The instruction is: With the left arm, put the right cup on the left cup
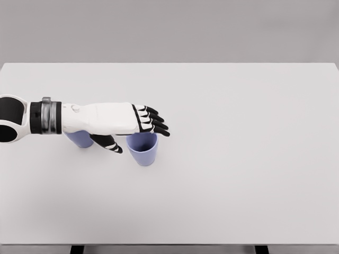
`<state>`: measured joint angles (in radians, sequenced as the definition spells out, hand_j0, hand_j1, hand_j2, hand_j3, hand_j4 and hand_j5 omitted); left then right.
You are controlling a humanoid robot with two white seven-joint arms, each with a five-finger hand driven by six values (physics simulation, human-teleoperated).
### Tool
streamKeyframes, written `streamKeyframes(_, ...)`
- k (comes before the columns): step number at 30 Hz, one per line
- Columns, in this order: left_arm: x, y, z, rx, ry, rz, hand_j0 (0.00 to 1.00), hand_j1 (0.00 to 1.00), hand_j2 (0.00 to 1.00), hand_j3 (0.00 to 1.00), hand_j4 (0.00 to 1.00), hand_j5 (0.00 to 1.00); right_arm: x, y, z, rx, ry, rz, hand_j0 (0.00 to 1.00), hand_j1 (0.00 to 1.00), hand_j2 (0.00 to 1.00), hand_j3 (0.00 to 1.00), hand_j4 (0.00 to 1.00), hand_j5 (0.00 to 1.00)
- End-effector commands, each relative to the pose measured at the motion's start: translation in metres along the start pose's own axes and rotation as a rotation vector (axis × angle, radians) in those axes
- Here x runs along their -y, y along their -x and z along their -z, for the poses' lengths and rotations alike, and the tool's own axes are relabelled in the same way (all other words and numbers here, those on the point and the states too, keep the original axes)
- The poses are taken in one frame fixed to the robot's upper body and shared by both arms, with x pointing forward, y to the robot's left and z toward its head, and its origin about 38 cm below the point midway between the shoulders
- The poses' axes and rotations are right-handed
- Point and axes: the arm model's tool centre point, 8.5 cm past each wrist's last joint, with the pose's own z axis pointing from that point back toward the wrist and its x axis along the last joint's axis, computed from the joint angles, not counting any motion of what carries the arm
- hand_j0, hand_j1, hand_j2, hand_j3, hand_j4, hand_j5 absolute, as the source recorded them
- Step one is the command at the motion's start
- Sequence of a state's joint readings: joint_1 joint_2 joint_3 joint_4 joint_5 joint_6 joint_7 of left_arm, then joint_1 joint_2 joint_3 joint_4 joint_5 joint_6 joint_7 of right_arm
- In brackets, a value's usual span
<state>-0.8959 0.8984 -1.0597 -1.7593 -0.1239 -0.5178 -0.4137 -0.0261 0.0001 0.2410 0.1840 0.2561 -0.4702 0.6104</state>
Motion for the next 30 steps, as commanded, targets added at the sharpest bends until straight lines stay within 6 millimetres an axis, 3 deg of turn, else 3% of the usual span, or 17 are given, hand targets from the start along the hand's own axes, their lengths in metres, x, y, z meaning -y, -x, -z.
streamKeyframes(1,0.001,0.004,-0.001,-0.029,-0.001,-0.019,1.00,1.00,1.00,1.00,1.00,1.00,0.000,0.000,0.000,0.000,-0.001,-0.001,1.00,1.00,1.00,1.00,1.00,1.00)
streamKeyframes(8,0.005,0.015,-0.002,-0.093,-0.055,-0.037,1.00,1.00,1.00,1.00,1.00,1.00,0.000,0.000,0.000,0.001,-0.001,-0.002,1.00,1.00,1.00,1.00,1.00,1.00)
streamKeyframes(30,0.019,0.011,0.005,-0.081,-0.029,-0.065,1.00,1.00,1.00,1.00,1.00,1.00,0.000,0.000,0.000,0.001,-0.001,-0.002,1.00,1.00,1.00,1.00,1.00,1.00)
